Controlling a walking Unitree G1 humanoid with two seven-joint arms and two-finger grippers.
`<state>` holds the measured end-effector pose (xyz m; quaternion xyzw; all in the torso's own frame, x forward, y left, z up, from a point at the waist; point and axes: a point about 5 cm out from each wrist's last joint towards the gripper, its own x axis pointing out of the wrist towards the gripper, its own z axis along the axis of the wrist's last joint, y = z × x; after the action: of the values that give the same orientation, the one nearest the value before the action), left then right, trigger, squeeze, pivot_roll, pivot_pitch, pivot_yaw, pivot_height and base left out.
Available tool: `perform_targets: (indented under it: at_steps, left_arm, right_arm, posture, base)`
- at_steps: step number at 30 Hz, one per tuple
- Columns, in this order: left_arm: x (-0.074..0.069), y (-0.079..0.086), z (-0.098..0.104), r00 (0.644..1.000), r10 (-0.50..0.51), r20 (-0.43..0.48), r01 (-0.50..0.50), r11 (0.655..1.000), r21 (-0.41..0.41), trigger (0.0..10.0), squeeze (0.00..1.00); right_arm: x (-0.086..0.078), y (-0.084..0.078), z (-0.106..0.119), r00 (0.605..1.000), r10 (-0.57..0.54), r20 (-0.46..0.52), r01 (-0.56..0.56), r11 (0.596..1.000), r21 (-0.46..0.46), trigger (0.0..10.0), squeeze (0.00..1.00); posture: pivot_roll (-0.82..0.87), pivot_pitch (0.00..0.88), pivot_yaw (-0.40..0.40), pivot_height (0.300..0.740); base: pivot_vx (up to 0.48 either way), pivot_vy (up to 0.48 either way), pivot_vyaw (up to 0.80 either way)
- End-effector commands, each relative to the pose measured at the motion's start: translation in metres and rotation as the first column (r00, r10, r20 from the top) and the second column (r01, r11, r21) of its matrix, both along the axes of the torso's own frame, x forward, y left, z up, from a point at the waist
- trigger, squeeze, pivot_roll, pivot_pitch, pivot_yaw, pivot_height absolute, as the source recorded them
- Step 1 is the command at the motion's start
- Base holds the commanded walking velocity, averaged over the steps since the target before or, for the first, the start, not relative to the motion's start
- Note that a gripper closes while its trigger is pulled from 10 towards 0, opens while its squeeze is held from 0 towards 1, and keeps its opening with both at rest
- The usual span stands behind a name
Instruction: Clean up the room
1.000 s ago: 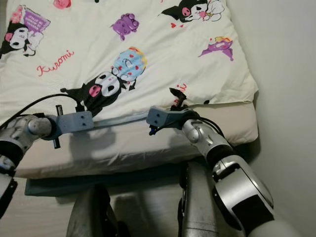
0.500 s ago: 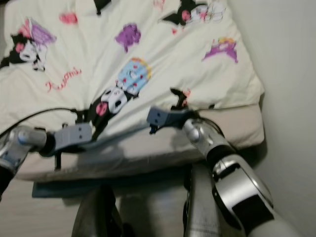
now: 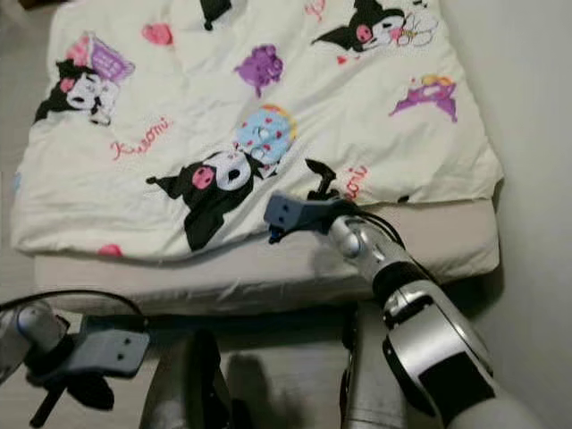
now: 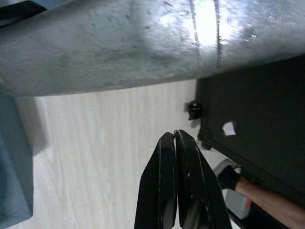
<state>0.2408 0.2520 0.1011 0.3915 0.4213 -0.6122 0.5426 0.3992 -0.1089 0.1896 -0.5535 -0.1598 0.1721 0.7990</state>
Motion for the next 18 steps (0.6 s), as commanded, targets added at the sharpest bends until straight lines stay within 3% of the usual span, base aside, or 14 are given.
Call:
perform_targets:
  at_steps: [1,2,3,4,6,7,8,9,10,12,13,15,17,18]
  left_arm:
    - [-0.003,0.006,-0.002,0.999,0.024,0.038,-0.025,0.999,0.032,0.0,0.0]
    - [0.005,0.002,-0.001,0.99,0.045,0.132,-0.046,0.999,0.007,10.0,0.0]
    - [0.016,-0.004,0.002,0.973,0.075,0.217,-0.063,0.996,-0.059,10.0,0.0]
    - [0.016,-0.004,0.002,0.973,0.075,0.217,-0.063,0.996,-0.059,10.0,0.0]
    - [0.033,-0.016,0.014,0.932,0.142,0.334,-0.073,0.974,-0.213,10.0,0.0]
    - [0.033,-0.016,0.014,0.932,0.142,0.334,-0.073,0.974,-0.213,10.0,0.0]
    - [0.046,-0.02,0.022,0.881,0.197,0.43,-0.081,0.958,-0.273,10.0,0.22]
    - [0.046,-0.02,0.022,0.881,0.197,0.43,-0.081,0.958,-0.273,10.0,0.22]
    - [0.057,-0.021,0.03,0.826,0.252,0.504,-0.097,0.945,-0.314,10.0,1.0]
    - [0.079,-0.018,0.044,0.677,0.362,0.641,-0.175,0.925,-0.338,10.0,1.0]
    - [0.079,-0.018,0.044,0.677,0.362,0.641,-0.175,0.925,-0.338,10.0,1.0]
    - [0.085,-0.012,0.044,0.597,0.441,0.67,-0.261,0.897,-0.357,10.0,1.0]
    - [0.085,-0.01,0.042,0.576,0.47,0.669,-0.294,0.883,-0.367,10.0,1.0]
    - [0.085,-0.009,0.038,0.541,0.571,0.618,-0.37,0.821,-0.435,10.0,1.0]
  right_arm:
    - [-0.004,0.003,-0.011,0.999,0.012,-0.036,-0.012,1.0,0.009,10.0,0.0]
    - [-0.003,0.003,-0.01,0.999,0.013,-0.035,-0.012,1.0,0.011,10.0,0.0]
    - [-0.003,0.003,-0.01,0.999,0.012,-0.033,-0.012,1.0,0.013,10.0,0.0]
    - [-0.003,0.003,-0.01,0.999,0.012,-0.033,-0.012,1.0,0.013,10.0,0.0]
    - [-0.003,0.003,-0.009,0.999,0.013,-0.032,-0.012,1.0,0.017,10.0,0.0]
    - [-0.003,0.003,-0.009,0.999,0.013,-0.032,-0.012,1.0,0.017,10.0,0.0]
    - [-0.003,0.003,-0.009,0.999,0.013,-0.032,-0.013,1.0,0.018,10.0,0.0]
    - [-0.003,0.003,-0.009,0.999,0.013,-0.032,-0.013,1.0,0.018,10.0,0.0]
    - [-0.003,0.003,-0.009,0.999,0.014,-0.031,-0.013,1.0,0.018,10.0,0.0]
    - [-0.004,0.003,-0.01,0.999,0.015,-0.033,-0.014,1.0,0.02,10.0,0.0]
    - [-0.004,0.003,-0.01,0.999,0.015,-0.033,-0.014,1.0,0.02,10.0,0.0]
    - [-0.004,0.004,-0.011,0.999,0.018,-0.034,-0.017,1.0,0.023,10.0,0.0]
    - [-0.005,0.005,-0.012,0.999,0.02,-0.034,-0.019,1.0,0.023,10.0,0.0]
    - [-0.005,0.005,-0.012,0.999,0.021,-0.035,-0.02,1.0,0.023,10.0,0.0]
  posture:
    - [0.0,0.423,0.088,0.456]
    - [0.0,0.422,0.088,0.456]
    - [-0.01,0.422,0.087,0.456]
    - [-0.01,0.422,0.087,0.456]
    - [-0.01,0.423,0.087,0.456]
    - [-0.01,0.423,0.087,0.456]
    - [-0.01,0.423,0.086,0.456]
    - [-0.01,0.423,0.086,0.456]
    - [-0.01,0.424,0.086,0.456]
    - [-0.01,0.423,0.088,0.456]
    - [-0.01,0.423,0.088,0.456]
    - [-0.01,0.422,0.089,0.456]
    - [-0.01,0.422,0.089,0.456]
    - [-0.01,0.422,0.092,0.456]
  base:
    - [0.0,0.0,0.0]
    - [0.0,0.0,0.0]
    - [0.0,0.0,0.0]
    - [0.0,0.0,0.0]
    - [0.0,0.0,0.0]
    - [0.0,0.0,0.0]
    - [0.0,0.0,0.0]
    - [0.0,0.0,0.0]
    - [0.0,0.0,0.0]
    - [0.0,0.0,0.0]
    - [0.0,0.0,0.0]
    - [0.0,0.0,0.0]
    - [0.0,0.0,0.0]
    - [0.0,0.0,0.0]
